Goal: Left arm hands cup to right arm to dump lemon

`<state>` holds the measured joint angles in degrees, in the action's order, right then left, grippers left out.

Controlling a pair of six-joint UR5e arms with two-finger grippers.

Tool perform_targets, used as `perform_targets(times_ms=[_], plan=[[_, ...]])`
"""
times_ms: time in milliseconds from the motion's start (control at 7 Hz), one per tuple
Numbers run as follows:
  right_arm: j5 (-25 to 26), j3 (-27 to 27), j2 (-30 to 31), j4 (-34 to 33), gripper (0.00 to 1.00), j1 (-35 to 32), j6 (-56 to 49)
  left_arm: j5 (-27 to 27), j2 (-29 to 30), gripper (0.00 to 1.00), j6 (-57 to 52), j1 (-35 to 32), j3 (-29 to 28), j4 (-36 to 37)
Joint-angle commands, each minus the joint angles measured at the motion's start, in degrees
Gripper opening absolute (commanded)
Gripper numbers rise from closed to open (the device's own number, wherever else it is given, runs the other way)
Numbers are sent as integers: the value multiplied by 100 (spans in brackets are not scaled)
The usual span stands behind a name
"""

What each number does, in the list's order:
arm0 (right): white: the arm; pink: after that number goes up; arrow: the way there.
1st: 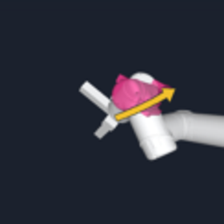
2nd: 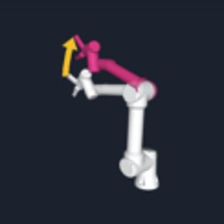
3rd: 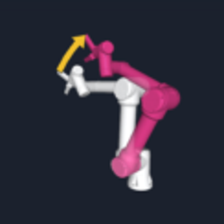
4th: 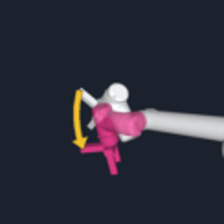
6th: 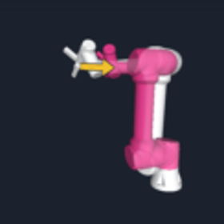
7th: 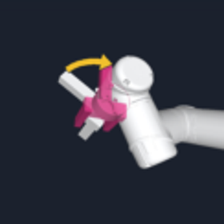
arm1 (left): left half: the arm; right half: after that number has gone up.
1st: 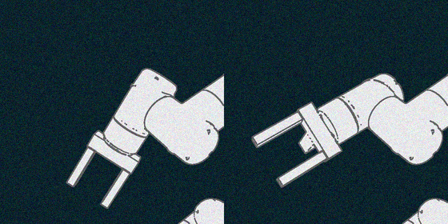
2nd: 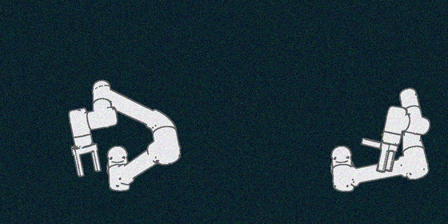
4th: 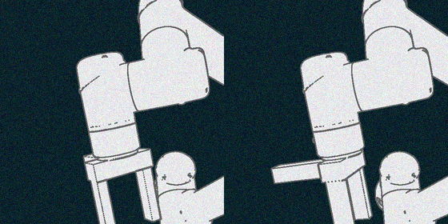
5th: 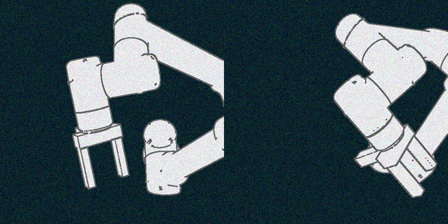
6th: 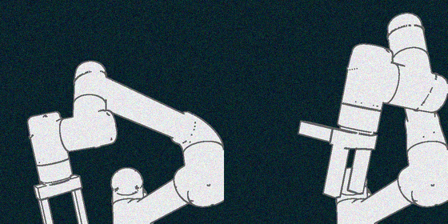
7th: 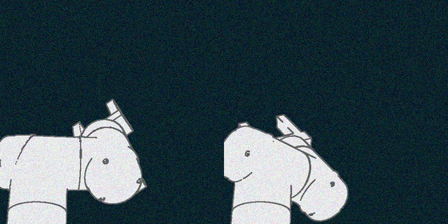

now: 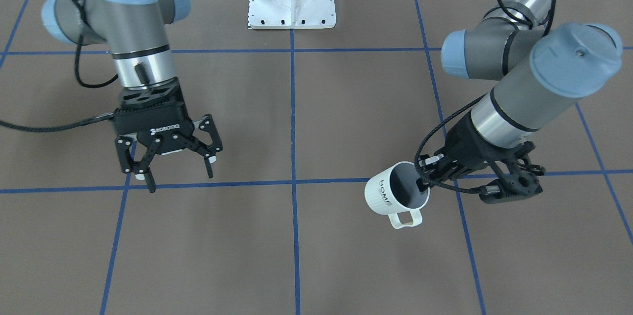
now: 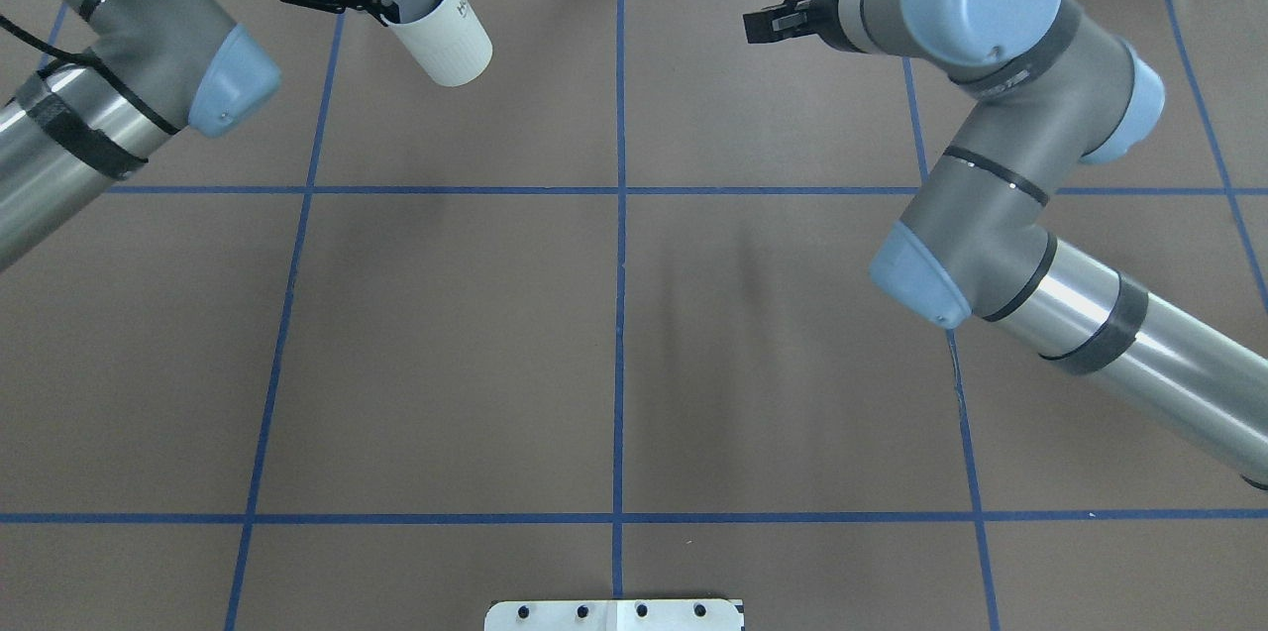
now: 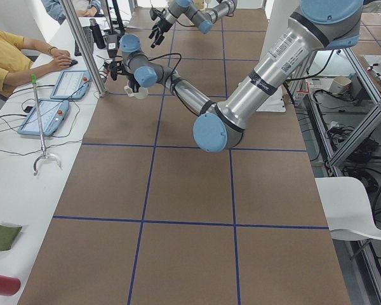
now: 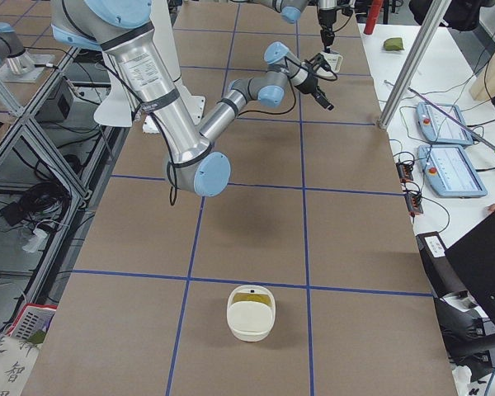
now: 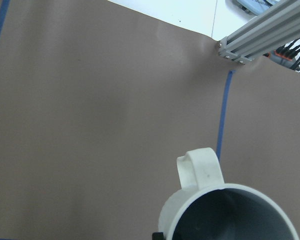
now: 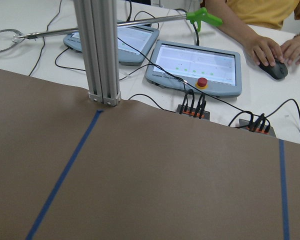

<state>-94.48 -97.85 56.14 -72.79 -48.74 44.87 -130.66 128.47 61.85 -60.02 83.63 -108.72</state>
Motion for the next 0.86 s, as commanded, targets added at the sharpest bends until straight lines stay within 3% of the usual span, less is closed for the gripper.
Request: perform_targets(times_ms=[0,143,429,714], plan=[[-1532,-6,80,-691,99,-949,-284,-3,-995,0,-1002,-246,529,0],[-2287,20,203,-963,99,-1371,-460,14,-1443,0,-1565,-325,627,-9],[-2898,-85,842,-1044,100,-2031,-1442,76,-2418,0,-2699,-431,838,-61],[-3198,-7,1354,-1123,100,-2550,-1804,85,-3097,0,-3222,-502,1005,-140]])
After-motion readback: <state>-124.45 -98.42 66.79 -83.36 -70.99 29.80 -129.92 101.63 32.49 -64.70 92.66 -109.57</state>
